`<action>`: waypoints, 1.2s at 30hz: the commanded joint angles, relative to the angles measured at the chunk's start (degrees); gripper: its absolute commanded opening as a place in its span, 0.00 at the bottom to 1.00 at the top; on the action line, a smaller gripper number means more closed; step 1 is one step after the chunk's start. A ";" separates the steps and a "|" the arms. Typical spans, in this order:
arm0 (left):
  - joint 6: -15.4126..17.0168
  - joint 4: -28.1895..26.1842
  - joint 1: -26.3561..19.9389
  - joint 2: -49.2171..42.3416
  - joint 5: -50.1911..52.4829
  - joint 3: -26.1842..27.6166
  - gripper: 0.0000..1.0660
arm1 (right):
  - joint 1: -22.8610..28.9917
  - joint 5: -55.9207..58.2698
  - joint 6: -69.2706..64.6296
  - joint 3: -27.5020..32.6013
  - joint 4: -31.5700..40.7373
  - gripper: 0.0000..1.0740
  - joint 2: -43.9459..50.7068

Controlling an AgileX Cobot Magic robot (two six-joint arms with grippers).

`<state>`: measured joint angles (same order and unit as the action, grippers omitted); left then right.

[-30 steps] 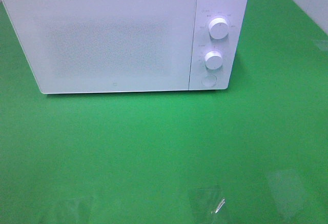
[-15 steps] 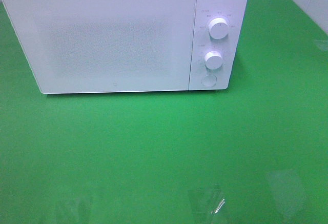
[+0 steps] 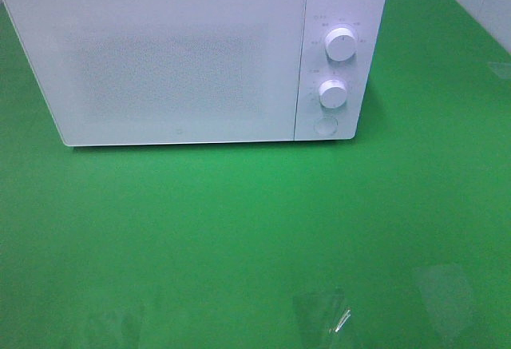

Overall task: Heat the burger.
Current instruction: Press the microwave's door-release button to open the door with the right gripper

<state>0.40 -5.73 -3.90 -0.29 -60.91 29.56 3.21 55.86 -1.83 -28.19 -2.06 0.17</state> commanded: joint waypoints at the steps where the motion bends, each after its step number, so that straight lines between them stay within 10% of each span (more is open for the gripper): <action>1: 0.23 -0.34 -0.06 -0.86 -0.06 0.00 0.94 | -0.46 -0.74 1.03 0.06 -0.11 0.71 1.66; 36: 0.23 -0.34 -0.06 -0.86 -0.06 0.00 0.94 | -0.46 -13.75 3.61 -2.81 -0.34 0.71 -11.86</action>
<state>0.40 -5.73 -3.90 -0.29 -60.91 29.56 2.92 45.32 0.74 -30.48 -2.06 -10.37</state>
